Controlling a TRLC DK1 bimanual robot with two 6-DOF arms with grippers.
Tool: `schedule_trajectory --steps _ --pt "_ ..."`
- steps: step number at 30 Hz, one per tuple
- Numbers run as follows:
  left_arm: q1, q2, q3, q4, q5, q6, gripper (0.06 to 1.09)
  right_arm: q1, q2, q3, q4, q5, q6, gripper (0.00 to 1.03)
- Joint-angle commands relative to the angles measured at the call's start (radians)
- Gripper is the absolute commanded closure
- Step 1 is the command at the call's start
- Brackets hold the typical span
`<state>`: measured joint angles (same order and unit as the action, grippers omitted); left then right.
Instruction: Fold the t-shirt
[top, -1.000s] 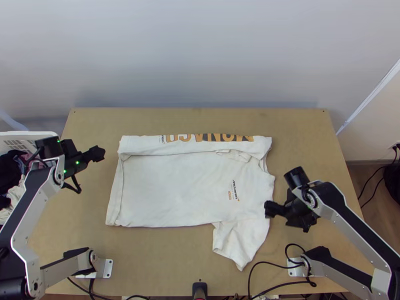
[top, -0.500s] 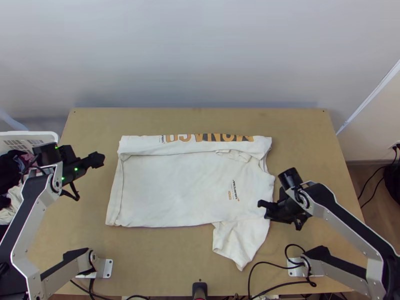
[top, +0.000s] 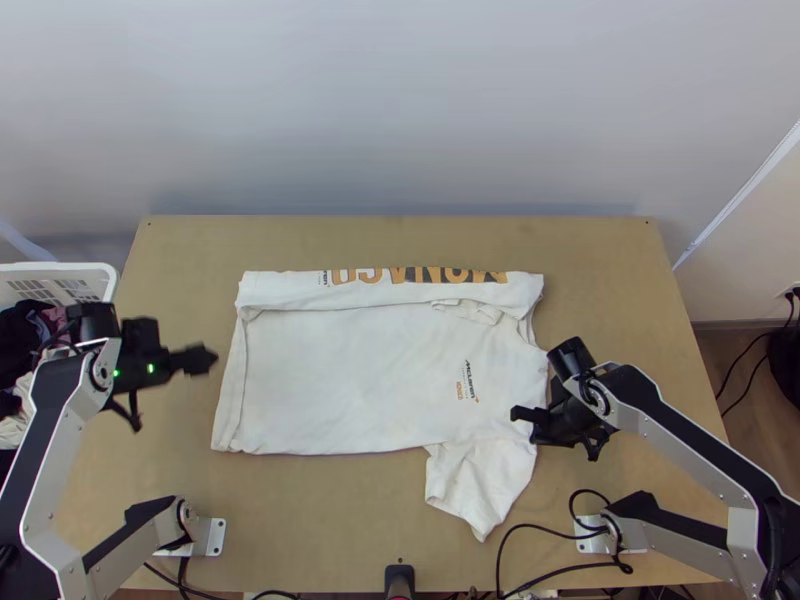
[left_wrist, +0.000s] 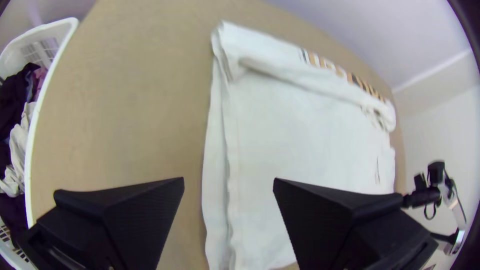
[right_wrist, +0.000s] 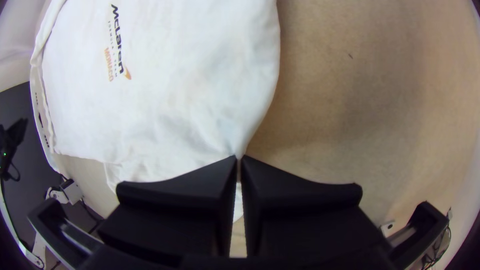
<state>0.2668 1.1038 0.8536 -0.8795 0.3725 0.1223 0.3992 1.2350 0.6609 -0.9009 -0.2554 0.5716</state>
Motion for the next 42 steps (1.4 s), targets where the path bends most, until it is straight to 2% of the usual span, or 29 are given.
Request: schedule_trajectory --steps 1,3,7,11,15,21,24,29,30,32,33,42 --pt "-0.015 -0.022 0.013 -0.216 0.011 0.283 0.21 0.006 -0.011 -0.029 -0.001 -0.007 -0.009 0.99" --pt "-0.017 -0.035 -0.005 -0.291 -0.006 0.367 0.21 0.006 -0.012 -0.029 -0.001 -0.007 -0.010 0.99" --pt "-0.049 -0.082 -0.070 -0.354 -0.115 0.501 0.21 0.007 -0.008 -0.024 0.005 -0.007 -0.010 0.99" --pt "-0.124 -0.116 -0.131 -0.338 -0.178 0.502 0.23 0.007 -0.002 -0.018 0.011 -0.007 -0.009 0.99" --pt "-0.179 -0.124 -0.174 -0.292 -0.178 0.482 0.34 0.007 -0.002 -0.012 0.011 -0.007 -0.009 0.99" --pt "-0.212 -0.102 -0.203 -0.254 -0.184 0.482 0.35 0.007 -0.002 -0.018 0.013 -0.008 -0.007 0.99" --pt "-0.212 -0.076 -0.215 -0.193 -0.184 0.479 0.52 0.009 -0.002 -0.020 0.017 -0.008 -0.007 0.99" --pt "-0.212 0.010 -0.245 -0.168 -0.202 0.487 0.52 0.009 -0.005 -0.020 0.017 -0.008 -0.007 0.99" --pt "-0.212 0.018 -0.249 -0.156 -0.202 0.488 0.56 0.009 -0.008 -0.020 0.017 -0.008 -0.007 0.99" --pt "-0.210 0.016 -0.258 -0.150 -0.201 0.511 0.91 0.009 -0.011 -0.024 0.017 -0.007 -0.009 0.99" --pt "-0.209 0.010 -0.263 -0.121 -0.192 0.517 1.05 0.009 -0.014 -0.027 0.017 -0.007 -0.009 0.99" --pt "-0.038 0.039 -0.266 -0.092 -0.175 0.660 1.04 -0.040 -0.043 -0.063 0.007 0.005 -0.050 0.99"
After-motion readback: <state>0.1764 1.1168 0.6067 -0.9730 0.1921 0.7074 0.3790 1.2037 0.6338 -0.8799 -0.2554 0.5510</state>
